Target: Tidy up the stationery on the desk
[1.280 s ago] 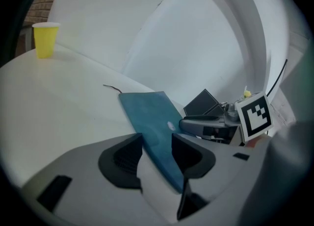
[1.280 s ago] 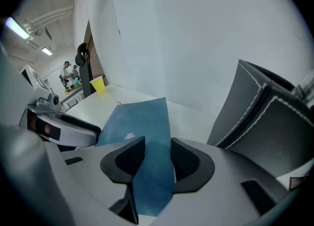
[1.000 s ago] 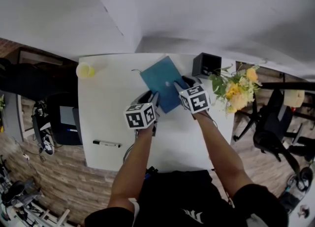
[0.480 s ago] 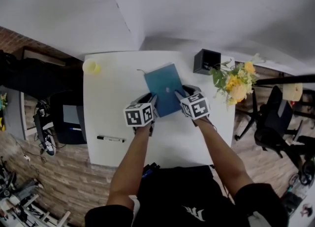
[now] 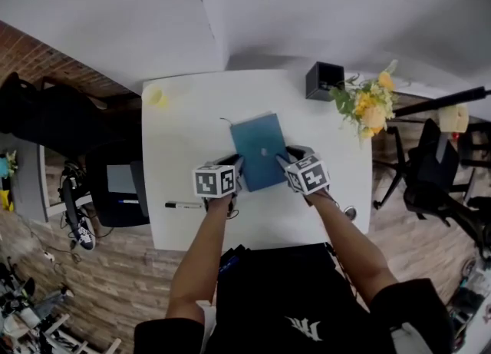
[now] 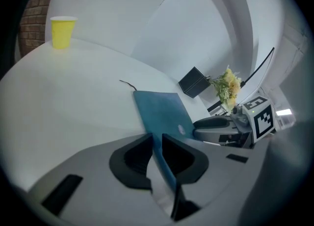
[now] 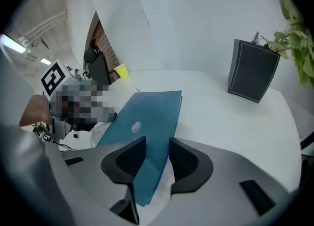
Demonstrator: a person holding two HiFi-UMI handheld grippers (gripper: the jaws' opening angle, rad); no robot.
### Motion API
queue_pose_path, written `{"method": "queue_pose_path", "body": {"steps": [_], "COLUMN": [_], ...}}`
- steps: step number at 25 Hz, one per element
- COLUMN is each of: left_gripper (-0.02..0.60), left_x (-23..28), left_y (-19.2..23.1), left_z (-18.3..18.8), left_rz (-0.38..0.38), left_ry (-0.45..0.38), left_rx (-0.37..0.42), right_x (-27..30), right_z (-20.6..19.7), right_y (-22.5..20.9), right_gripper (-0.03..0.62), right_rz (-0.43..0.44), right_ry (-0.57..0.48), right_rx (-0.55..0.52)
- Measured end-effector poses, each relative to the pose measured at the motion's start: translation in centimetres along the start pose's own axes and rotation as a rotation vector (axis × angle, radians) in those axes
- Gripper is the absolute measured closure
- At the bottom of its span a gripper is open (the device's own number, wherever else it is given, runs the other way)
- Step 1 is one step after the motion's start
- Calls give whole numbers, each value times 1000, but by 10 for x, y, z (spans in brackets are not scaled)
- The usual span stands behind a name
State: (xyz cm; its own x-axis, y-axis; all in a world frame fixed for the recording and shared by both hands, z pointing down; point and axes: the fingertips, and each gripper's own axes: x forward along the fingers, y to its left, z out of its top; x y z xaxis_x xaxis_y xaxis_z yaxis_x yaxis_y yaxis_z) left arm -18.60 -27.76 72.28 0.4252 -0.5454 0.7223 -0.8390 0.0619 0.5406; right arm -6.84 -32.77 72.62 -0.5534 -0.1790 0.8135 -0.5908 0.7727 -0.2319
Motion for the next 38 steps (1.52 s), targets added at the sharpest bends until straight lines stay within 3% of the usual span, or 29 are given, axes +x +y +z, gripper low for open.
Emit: {"method": "queue_pose_path", "body": {"steps": [9, 16, 27, 38], "left_gripper": [518, 518, 518, 515], "left_x": [-24, -35, -53, -61], "left_y": [-2, -4, -10, -10], "left_z": [-45, -73, -115, -128], "left_rz": [-23, 0, 49, 94], "left_ry": [69, 90, 80, 48], "left_rx": [67, 89, 151, 172], "right_x": [-17, -28, -39, -42], "right_z": [-50, -80, -116, -127], "right_y": [43, 69, 98, 108], "right_gripper": [433, 441, 447, 448], "right_rz": [4, 40, 62, 52], "right_ry": [42, 90, 60, 42], "right_rx": [2, -30, -30, -34]}}
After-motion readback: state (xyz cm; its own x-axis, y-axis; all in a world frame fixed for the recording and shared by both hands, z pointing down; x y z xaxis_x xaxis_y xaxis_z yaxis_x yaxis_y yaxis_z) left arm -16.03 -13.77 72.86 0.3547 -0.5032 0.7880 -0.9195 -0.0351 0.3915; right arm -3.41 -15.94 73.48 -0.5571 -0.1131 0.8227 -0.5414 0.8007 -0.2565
